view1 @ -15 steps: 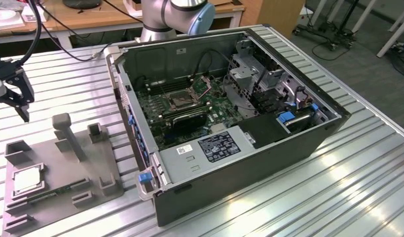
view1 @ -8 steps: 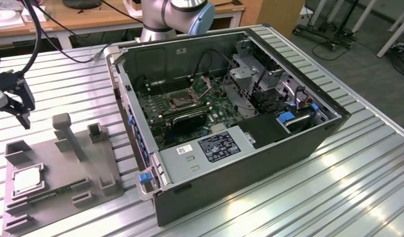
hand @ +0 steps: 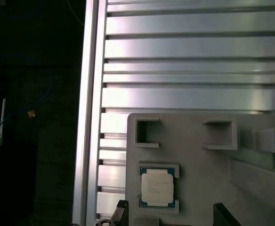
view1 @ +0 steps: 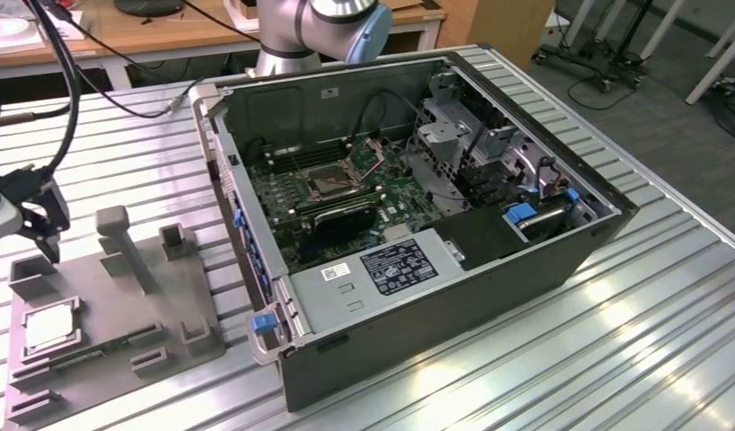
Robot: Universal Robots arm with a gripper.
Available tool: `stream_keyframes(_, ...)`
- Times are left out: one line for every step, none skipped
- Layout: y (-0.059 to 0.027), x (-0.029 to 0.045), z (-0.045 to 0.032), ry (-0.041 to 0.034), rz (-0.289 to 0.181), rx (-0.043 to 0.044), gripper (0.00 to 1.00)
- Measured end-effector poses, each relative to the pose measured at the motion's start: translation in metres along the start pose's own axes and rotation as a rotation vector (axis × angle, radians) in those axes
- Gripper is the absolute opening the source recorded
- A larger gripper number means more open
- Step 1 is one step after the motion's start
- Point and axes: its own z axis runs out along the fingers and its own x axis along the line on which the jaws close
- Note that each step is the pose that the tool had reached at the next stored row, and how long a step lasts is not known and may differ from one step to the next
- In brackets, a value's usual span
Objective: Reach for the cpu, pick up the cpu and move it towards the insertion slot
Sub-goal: 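Reach for the cpu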
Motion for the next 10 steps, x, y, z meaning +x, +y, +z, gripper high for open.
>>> stream_keyframes(-0.0017,0.0002,0.0018,0.0001,-0.001,-0.0001,0.78)
stream_keyframes(-0.0029,0.0005,0.0036,0.0001,-0.002,-0.0002,0.78)
stream_keyframes(-0.0036,0.001,0.0054,0.0,-0.003,-0.0003,0.78)
stream_keyframes(-0.0041,0.0014,0.0072,0.0001,-0.004,-0.0003,0.78)
stream_keyframes(-0.0046,0.0017,0.0091,0.0002,-0.005,-0.0002,0.78)
stream_keyframes(-0.0049,0.0019,0.0108,0.0003,-0.006,-0.0001,0.78)
stream_keyframes(-0.0051,0.002,0.0126,0.0004,-0.006,-0.0001,0.78)
stream_keyframes(-0.0053,0.0021,0.0144,0.0004,-0.007,-0.0001,0.78)
stream_keyframes(-0.0054,0.0022,0.0162,0.0004,-0.007,-0.0002,0.78)
stream_keyframes(-0.0055,0.0023,0.018,0.0004,-0.008,-0.0002,0.78)
